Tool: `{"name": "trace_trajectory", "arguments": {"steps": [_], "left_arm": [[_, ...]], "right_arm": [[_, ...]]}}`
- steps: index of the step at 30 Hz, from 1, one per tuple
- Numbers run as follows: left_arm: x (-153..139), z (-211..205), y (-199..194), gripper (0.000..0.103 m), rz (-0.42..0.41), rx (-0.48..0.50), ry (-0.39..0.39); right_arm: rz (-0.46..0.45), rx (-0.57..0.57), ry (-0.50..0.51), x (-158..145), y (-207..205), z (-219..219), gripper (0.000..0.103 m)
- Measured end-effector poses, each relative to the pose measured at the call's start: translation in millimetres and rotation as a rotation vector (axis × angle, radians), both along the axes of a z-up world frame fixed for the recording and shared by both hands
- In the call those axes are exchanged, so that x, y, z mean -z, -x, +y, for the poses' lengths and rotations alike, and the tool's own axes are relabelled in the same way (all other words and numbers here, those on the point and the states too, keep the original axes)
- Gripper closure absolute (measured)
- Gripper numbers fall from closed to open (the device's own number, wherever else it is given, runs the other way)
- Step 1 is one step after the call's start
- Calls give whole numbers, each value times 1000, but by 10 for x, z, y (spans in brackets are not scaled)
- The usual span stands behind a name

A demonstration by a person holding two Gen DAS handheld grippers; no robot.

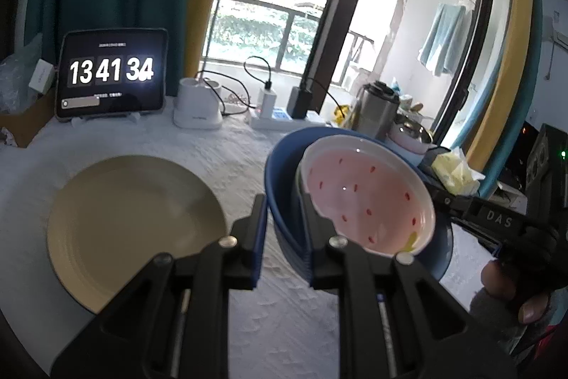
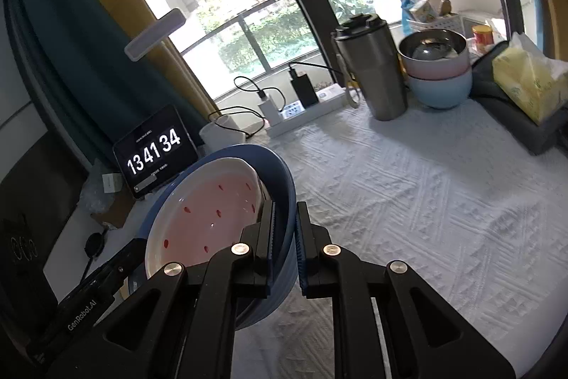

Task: Organize plates and bowls

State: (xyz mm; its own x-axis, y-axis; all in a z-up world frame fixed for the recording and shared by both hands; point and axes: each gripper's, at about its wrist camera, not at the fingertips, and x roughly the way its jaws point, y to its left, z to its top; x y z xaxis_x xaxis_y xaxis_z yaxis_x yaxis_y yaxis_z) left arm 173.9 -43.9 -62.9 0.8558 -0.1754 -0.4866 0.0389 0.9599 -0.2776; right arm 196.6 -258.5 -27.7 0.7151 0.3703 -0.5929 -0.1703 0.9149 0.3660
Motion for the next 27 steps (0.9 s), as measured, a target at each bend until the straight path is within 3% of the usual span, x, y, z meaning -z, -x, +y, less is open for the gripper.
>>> {"name": "trace_trajectory", "arguments": {"steps": [27], "left_arm": [[-5,1095,231,86,-24,-167,50]], "right_arm": [[8,-162,31,-38,-220,1212,89]]}}
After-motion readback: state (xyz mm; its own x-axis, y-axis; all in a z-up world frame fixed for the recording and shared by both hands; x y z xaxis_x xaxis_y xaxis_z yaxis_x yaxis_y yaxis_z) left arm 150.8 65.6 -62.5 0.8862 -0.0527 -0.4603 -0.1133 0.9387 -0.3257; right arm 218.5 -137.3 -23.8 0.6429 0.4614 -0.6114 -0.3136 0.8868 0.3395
